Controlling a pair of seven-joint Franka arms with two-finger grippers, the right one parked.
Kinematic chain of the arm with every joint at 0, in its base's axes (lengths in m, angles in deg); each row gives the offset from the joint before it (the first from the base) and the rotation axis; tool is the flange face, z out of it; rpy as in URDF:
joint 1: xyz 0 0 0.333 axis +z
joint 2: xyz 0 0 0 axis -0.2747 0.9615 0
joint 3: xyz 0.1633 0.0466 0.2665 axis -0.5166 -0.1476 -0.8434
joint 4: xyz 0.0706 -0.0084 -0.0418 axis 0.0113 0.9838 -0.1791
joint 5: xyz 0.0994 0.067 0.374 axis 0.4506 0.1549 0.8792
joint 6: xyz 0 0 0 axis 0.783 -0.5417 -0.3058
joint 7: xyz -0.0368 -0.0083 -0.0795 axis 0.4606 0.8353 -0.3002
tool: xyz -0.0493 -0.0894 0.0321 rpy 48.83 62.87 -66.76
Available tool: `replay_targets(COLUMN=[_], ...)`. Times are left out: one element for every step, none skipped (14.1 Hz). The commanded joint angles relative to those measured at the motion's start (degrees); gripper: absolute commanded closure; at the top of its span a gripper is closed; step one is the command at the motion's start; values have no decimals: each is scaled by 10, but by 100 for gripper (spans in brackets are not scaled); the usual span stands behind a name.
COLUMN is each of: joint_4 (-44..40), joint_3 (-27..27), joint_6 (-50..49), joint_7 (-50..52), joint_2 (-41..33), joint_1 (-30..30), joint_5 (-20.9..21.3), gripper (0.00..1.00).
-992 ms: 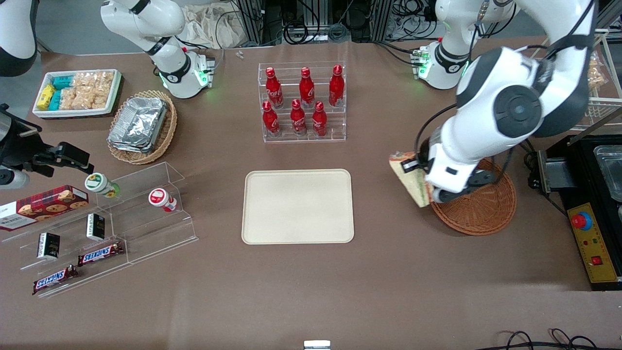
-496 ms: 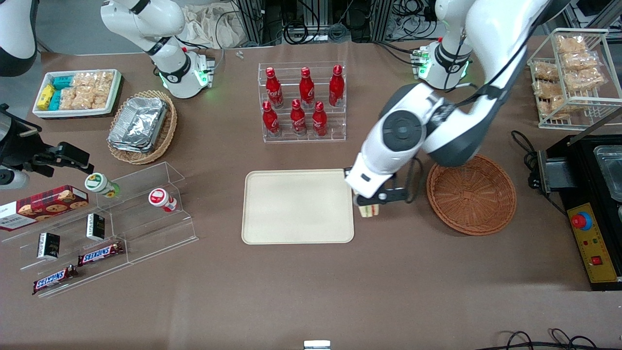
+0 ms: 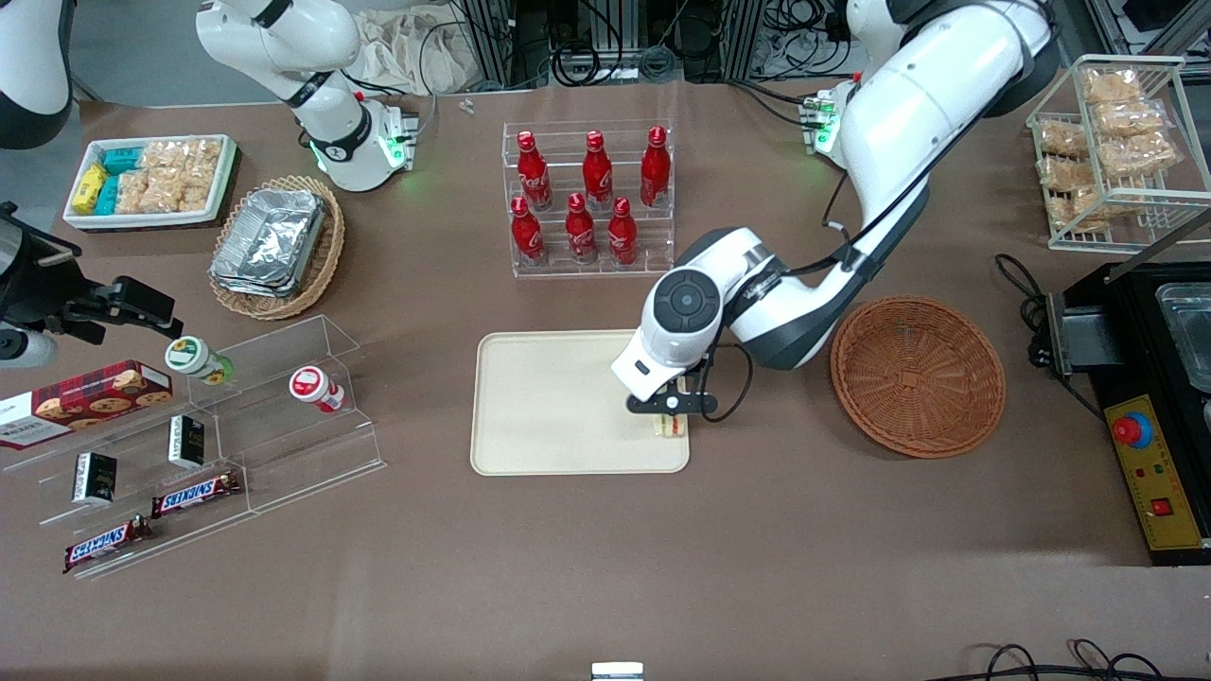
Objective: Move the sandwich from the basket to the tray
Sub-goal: 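Lower the sandwich onto the cream tray and open the left gripper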
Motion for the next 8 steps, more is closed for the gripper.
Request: replay_targets(joint_4=[-19, -20, -20, -20, -21, -20, -23, -27], joint_3=[-2, -2, -3, -3, -3, -3, -2, -1], joint_6=[19, 23, 27, 27, 27, 27, 27, 20], joint_7=[-3, -3, -3, -1, 0, 14, 41, 62], joint_2=[34, 40, 42, 42, 40, 36, 30, 19], joint_1=[-8, -9, -13, -14, -14, -15, -11, -6], joint_5=[25, 26, 26, 26, 26, 25, 23, 17], gripper=[100, 100, 98, 60, 1, 0, 0, 0])
